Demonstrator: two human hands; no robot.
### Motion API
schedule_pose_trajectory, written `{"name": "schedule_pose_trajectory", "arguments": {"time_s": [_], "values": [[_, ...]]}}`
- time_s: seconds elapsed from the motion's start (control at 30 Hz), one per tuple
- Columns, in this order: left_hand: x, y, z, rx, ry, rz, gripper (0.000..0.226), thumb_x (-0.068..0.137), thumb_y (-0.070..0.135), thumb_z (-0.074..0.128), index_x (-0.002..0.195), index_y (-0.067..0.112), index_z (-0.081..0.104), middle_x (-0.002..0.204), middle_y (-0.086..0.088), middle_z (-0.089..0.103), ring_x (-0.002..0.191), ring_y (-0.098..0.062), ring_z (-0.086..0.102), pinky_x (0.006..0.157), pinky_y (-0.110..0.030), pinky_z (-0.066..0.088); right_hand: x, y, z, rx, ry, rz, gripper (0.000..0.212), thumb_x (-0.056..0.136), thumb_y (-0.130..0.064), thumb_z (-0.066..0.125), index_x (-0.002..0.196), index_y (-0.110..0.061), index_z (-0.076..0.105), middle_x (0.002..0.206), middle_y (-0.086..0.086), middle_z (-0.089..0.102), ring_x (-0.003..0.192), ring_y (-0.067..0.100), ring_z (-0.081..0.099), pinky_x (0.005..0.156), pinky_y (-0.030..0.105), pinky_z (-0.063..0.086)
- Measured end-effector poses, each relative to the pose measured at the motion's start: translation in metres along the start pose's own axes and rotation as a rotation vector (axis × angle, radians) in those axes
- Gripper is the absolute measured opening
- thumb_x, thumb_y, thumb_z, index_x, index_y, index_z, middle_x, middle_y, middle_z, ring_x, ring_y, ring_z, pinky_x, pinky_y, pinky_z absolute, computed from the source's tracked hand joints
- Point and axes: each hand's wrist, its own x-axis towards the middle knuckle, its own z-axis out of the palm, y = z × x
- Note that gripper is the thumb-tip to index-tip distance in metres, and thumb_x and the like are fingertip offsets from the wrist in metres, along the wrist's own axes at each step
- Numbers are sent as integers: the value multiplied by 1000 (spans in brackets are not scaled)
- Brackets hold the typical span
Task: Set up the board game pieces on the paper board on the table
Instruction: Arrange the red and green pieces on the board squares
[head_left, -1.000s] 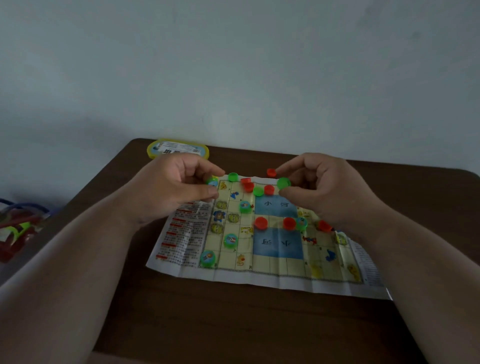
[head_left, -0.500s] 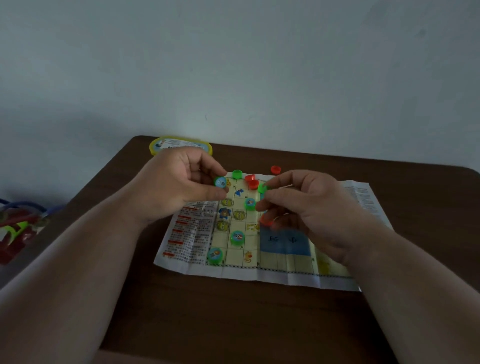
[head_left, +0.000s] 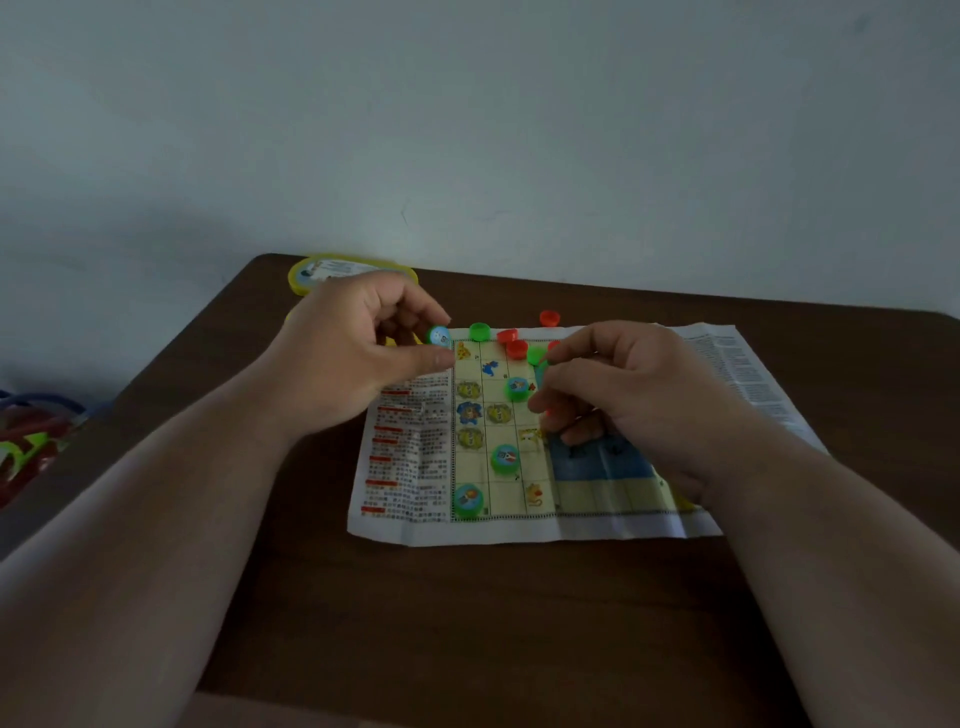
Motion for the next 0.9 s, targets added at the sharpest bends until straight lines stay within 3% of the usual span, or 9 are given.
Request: {"name": "schedule_pose_trajectory", "arguments": {"time_s": [0.07, 0.2, 0.33, 0.5, 0.7, 0.9], "values": [[0, 1, 4, 72, 24, -14, 28, 80, 33, 89, 103, 34, 74, 97, 12, 75, 91, -1, 68, 72, -12, 53, 0, 0, -2, 56, 56, -23, 6, 99, -12, 70, 103, -8, 73, 88, 11, 83, 77, 26, 76, 68, 36, 65], [7, 12, 11, 154, -63, -64, 23, 85, 39, 84, 103, 40, 70, 98, 19, 73, 91, 6, 67, 72, -20, 47, 2, -1, -4, 243, 134, 31, 18, 100, -19, 69, 105, -3, 74, 89, 10, 79, 72, 19, 70, 57, 29, 58], [30, 35, 22, 156, -211, -41, 23, 88, 43, 81, 106, 36, 68, 96, 15, 79, 86, 1, 73, 72, -26, 53, 5, 0, 0, 318, 131, 122, 17, 99, -20, 70, 105, -4, 73, 81, 8, 76, 65, 20, 66, 53, 30, 54], [63, 48, 43, 233, -365, -10, 23, 92, 39, 79, 110, 29, 67, 88, 12, 79, 76, 5, 73, 67, -20, 49, 5, -2, -1, 344, 152, 166, 15, 100, -22, 69, 103, -7, 72, 78, 10, 72, 55, 19, 63, 49, 32, 52], [82, 34, 51, 212, -228, -20, 23, 90, 40, 81, 107, 29, 70, 102, 9, 75, 95, -6, 70, 76, -29, 54, 5, -3, -2, 357, 147, 207, 17, 99, -26, 70, 107, -11, 70, 80, 10, 71, 53, 17, 63, 51, 32, 53], [72, 28, 46, 264, -169, 15, 24, 84, 42, 86, 104, 36, 76, 95, 15, 71, 84, 0, 65, 68, -23, 46, 10, 2, -5, 388, 171, 227, 16, 96, -21, 70, 105, -8, 73, 80, 10, 74, 64, 19, 61, 54, 33, 51]]}}
